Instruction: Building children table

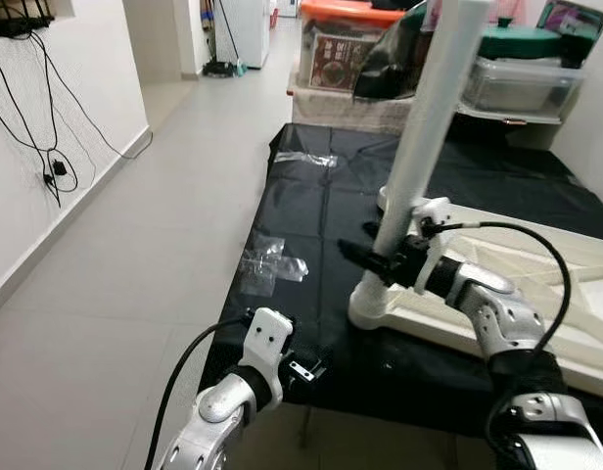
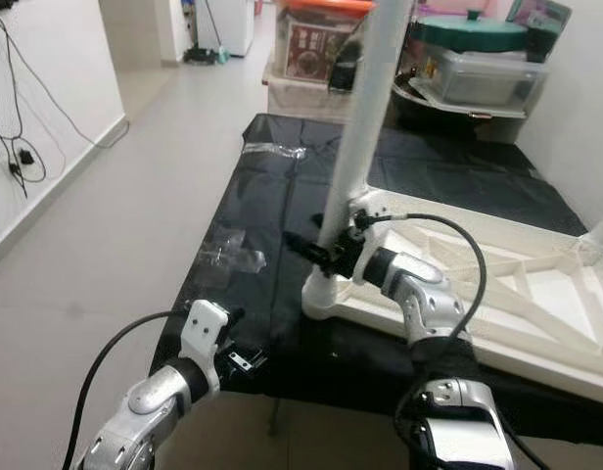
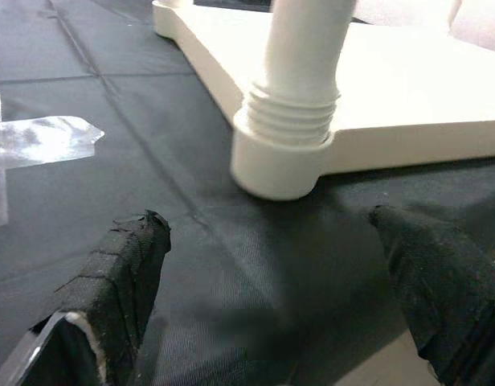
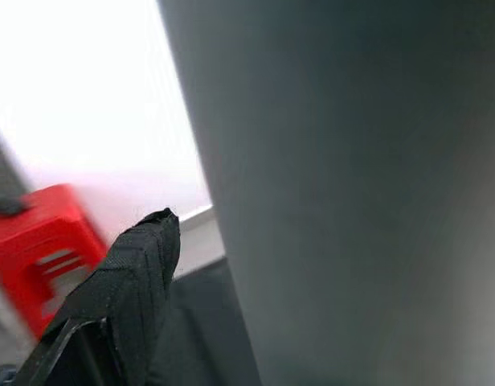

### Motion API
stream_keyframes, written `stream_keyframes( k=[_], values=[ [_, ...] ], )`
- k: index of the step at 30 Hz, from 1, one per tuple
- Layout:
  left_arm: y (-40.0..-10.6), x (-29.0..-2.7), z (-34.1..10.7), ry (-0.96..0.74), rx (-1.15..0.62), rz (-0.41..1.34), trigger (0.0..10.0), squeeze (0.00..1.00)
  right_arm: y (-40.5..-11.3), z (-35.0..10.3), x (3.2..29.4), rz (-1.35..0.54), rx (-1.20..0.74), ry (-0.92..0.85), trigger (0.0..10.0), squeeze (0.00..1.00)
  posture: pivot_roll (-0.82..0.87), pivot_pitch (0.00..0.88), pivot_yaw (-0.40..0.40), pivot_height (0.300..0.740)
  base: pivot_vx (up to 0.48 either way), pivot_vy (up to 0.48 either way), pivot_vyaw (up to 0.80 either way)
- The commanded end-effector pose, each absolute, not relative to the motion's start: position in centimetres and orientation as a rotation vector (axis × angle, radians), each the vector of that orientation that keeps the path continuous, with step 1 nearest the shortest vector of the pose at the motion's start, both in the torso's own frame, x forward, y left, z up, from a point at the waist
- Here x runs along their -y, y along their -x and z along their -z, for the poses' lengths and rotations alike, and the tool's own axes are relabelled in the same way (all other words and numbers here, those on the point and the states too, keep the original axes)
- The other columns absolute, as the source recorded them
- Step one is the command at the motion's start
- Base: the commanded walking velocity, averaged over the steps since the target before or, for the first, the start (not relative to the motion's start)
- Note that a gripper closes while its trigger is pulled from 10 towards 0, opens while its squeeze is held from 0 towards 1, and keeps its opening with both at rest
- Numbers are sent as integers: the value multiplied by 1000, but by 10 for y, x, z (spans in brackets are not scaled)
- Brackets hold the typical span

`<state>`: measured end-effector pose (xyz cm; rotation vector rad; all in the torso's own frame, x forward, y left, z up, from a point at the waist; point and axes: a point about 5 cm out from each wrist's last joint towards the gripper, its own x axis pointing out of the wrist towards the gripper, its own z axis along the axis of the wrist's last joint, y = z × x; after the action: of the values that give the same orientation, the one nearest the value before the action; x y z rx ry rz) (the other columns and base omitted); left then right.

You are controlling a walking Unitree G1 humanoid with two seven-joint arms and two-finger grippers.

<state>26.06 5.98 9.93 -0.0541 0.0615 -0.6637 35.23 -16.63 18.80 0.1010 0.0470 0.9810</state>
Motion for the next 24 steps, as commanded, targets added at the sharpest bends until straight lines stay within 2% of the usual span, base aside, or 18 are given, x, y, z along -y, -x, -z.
stream_keyframes(
  k=[1,2,3,4,5,8,10,11,13,14,16,18,19,20,22,23,24],
  values=[
    [-261,-58,-97,40,-63,670,10000,0,-352,-185,152,-1109,-77,-75,10000,0,148,0,-106,740,0,0,0],
    [-261,-58,-97,40,-63,670,10000,0,-352,-185,152,-1109,-77,-75,10000,0,148,0,-106,740,0,0,0],
    [-261,-58,-95,40,-61,672,10000,0,-352,-180,148,-1152,-105,-52,5373,0,152,0,-109,740,0,0,0],
    [-261,-58,-95,40,-61,672,10000,0,-352,-180,148,-1152,-105,-52,5373,0,152,0,-109,740,0,0,0],
    [-261,-58,-95,39,-60,674,10000,0,-352,-174,144,-1154,-129,-25,0,0,151,0,-108,740,0,0,0],
    [-261,-59,-94,39,-59,676,10000,0,-352,-164,140,-1136,-153,0,0,0,150,0,-105,740,0,0,0],
    [-262,-59,-93,38,-58,678,10000,0,-352,-158,141,-1069,-149,13,0,0,145,0,-102,740,0,0,0],
    [-263,-58,-93,36,-57,680,10000,0,-354,-154,144,-956,-131,7,0,0,142,0,-99,740,0,0,0],
    [-263,-58,-93,36,-57,680,10000,0,-354,-154,144,-956,-131,7,0,0,142,0,-99,740,0,0,0],
    [-263,-58,-93,34,-55,682,10000,0,-356,-151,149,-831,-108,-11,0,0,131,0,-92,740,0,0,0],
    [-263,-58,-93,34,-55,682,10000,0,-356,-151,149,-831,-108,-11,0,0,131,0,-92,740,0,0,0],
    [-265,-58,-93,34,-54,683,10000,0,-360,-153,165,-480,-37,-67,0,0,120,0,-82,740,0,0,0],
    [-265,-58,-93,34,-54,683,10000,0,-360,-153,165,-480,-37,-67,0,0,120,0,-82,740,0,0,0],
    [-266,-57,-94,33,-52,684,10000,0,-359,-154,177,-264,-22,-86,0,0,117,0,-80,740,0,0,0],
    [-266,-57,-94,33,-52,684,10000,0,-359,-154,177,-264,-22,-86,0,0,117,0,-80,740,0,0,0],
    [-267,-57,-94,33,-53,685,10000,0,-354,-154,191,-14,-17,-93,0,0,103,0,-75,740,0,0,0],
    [-267,-57,-94,33,-53,685,10000,0,-354,-154,191,-14,-17,-93,0,0,103,0,-75,740,0,0,0]
  ],
)
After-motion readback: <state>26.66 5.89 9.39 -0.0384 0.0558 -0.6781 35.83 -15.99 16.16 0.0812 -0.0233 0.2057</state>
